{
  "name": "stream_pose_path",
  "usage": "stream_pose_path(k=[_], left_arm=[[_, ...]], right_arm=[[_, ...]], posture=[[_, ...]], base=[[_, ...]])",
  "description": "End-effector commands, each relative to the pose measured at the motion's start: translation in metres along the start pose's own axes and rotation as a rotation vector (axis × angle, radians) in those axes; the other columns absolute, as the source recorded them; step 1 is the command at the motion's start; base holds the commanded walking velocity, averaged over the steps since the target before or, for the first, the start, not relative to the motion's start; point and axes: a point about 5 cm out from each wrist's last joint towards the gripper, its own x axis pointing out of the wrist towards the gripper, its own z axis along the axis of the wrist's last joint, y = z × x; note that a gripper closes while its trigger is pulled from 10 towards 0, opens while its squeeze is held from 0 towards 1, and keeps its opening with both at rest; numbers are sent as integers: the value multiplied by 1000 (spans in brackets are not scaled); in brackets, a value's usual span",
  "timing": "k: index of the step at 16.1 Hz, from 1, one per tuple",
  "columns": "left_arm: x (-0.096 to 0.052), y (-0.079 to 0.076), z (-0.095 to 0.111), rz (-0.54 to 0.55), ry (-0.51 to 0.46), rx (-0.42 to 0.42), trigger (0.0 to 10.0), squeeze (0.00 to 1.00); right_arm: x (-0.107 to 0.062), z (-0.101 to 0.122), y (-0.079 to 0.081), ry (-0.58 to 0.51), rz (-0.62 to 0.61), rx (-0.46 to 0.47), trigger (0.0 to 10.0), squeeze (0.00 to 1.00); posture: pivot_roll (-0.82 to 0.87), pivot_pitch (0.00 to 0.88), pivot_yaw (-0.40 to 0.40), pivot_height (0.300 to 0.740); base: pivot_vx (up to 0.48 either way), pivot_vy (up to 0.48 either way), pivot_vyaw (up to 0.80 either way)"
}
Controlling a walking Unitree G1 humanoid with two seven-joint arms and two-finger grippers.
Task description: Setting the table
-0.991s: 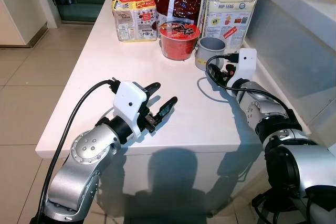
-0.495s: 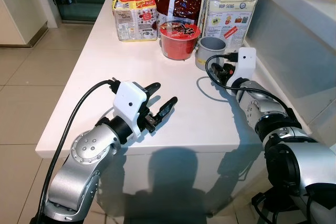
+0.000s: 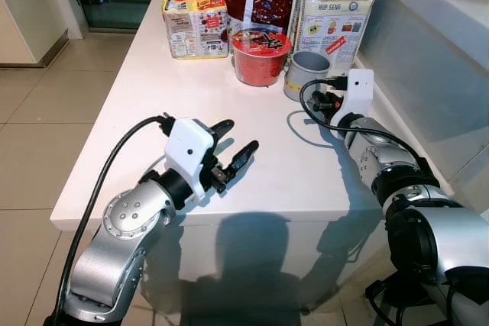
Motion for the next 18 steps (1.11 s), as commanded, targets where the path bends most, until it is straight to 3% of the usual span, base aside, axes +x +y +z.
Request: stream_pose_path(k=[1,6,8,10,12,14,18], left_arm=[[3,-1,2,-21,-2,15,10000,0],[2,0,3,-10,-8,21,10000,0],[2,1,3,-10,-10,23,10000,0],[5,5,1,34,1,47,10000,0],[6,15,-6,151,50,93,10000,0],[4,26,-5,255,35,82,10000,0],[5,26,-4,261,28,99,10000,0]], right_arm=[[1,10,-1,-29,4,-8,0,0],[0,10,4,-105,43,-14,0,0],[-4,13,6,-180,56,-16,0,0],[-14,27,12,-331,121,32,0,0],[-26,38,18,-417,205,137,0,0],[-55,60,22,-538,338,337,0,0],[-89,64,26,-561,496,556,0,0]], posture=[[57,0,-71,740],[61,0,-76,740],[56,0,-71,740],[39,0,-58,740],[31,0,-56,740],[23,0,-56,740],[25,0,-58,740]], base=[[0,0,0],[0,0,0],[0,0,0],[0,0,0],[0,0,0],[0,0,0],[0,0,0]])
